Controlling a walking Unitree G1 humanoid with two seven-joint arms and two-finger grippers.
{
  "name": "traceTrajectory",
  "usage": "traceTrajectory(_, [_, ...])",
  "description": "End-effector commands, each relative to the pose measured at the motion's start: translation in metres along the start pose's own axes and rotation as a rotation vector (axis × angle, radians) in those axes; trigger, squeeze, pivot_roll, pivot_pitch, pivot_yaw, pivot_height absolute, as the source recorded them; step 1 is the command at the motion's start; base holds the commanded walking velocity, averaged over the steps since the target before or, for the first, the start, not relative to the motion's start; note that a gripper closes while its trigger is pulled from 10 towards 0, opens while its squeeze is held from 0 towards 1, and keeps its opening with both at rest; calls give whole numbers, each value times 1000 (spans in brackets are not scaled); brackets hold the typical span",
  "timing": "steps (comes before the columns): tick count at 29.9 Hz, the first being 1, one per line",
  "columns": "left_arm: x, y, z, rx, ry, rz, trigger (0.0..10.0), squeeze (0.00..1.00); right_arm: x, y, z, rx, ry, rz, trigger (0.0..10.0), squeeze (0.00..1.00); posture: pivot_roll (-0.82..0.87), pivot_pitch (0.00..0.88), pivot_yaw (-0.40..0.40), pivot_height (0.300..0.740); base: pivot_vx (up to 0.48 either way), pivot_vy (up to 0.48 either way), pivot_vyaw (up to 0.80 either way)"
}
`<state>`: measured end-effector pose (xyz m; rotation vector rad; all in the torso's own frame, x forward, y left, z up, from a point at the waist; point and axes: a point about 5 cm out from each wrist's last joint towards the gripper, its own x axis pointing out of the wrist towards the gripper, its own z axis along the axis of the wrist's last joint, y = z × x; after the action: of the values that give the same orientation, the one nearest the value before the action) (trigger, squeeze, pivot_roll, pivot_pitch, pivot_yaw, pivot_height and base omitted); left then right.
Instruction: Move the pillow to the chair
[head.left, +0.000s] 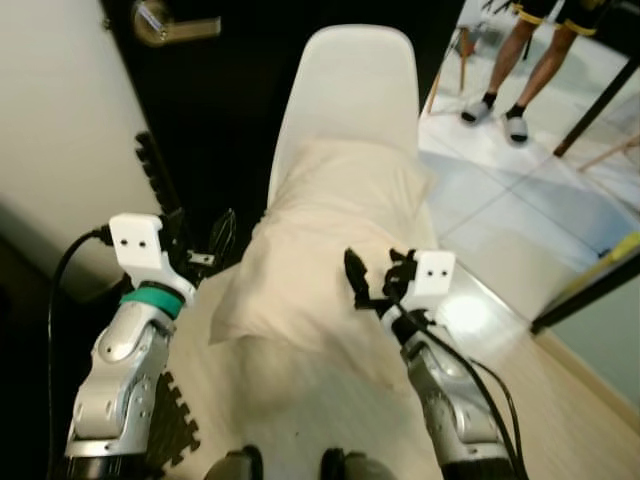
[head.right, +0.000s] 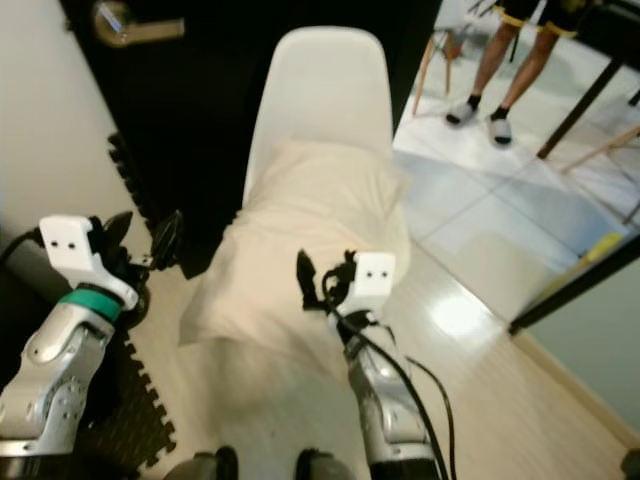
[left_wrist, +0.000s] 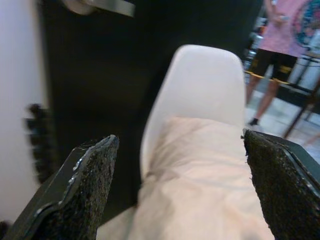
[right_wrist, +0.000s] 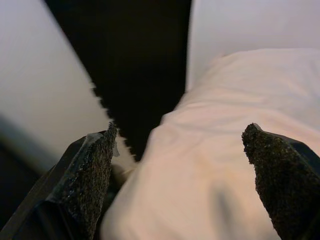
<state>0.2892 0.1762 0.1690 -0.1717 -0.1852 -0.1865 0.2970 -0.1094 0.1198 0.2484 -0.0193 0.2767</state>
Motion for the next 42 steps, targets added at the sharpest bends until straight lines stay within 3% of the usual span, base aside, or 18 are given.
traceTrajectory(1, [-4,-1,-5,-1,22,3,10000,0,-2,-3,-4,-4,18,-13,10000,0,7,86,45,740,0,0,0])
traceTrajectory(21, [-4,0,-8,16,37,-1,10000,0,-3,-3,-6,-3,24,-20,10000,0,11,88,50,740,0,0,0])
traceTrajectory(27, [-7,-1,-20,29,83,-6,10000,0,-5,-6,-13,-6,43,-29,10000,0,8,80,49,740,0,0,0])
traceTrajectory(28, [-18,5,-53,24,203,6,10000,0,-12,-17,-39,-16,128,-58,10000,0,11,62,45,740,0,0,0])
traceTrajectory(29, [-22,7,-62,22,234,8,10000,0,-14,-20,-46,-19,152,-65,10000,0,11,62,45,740,0,0,0])
traceTrajectory(30, [-36,15,-96,36,366,41,10000,0,-22,-32,-71,-25,255,-120,10000,0,17,38,43,740,0,0,0])
traceTrajectory(32, [-62,26,-138,46,550,94,10000,0,-40,-47,-106,-56,416,-194,10000,0,3,15,44,740,0,0,0])
traceTrajectory(33, [-62,26,-138,46,550,94,10000,0,-40,-47,-106,-56,416,-194,10000,0,3,15,44,740,0,0,0])
traceTrajectory(35, [-79,32,-159,40,656,139,10000,0,-57,-54,-128,-93,537,-230,10000,0,9,0,41,740,0,0,0])
traceTrajectory(37, [-86,35,-167,39,702,167,10000,0,-66,-56,-138,-82,596,-257,10000,0,4,0,36,740,0,0,0])
traceTrajectory(42, [-91,35,-176,23,737,204,10000,0,-75,-57,-148,-64,659,-279,10000,0,9,0,28,740,0,0,0])
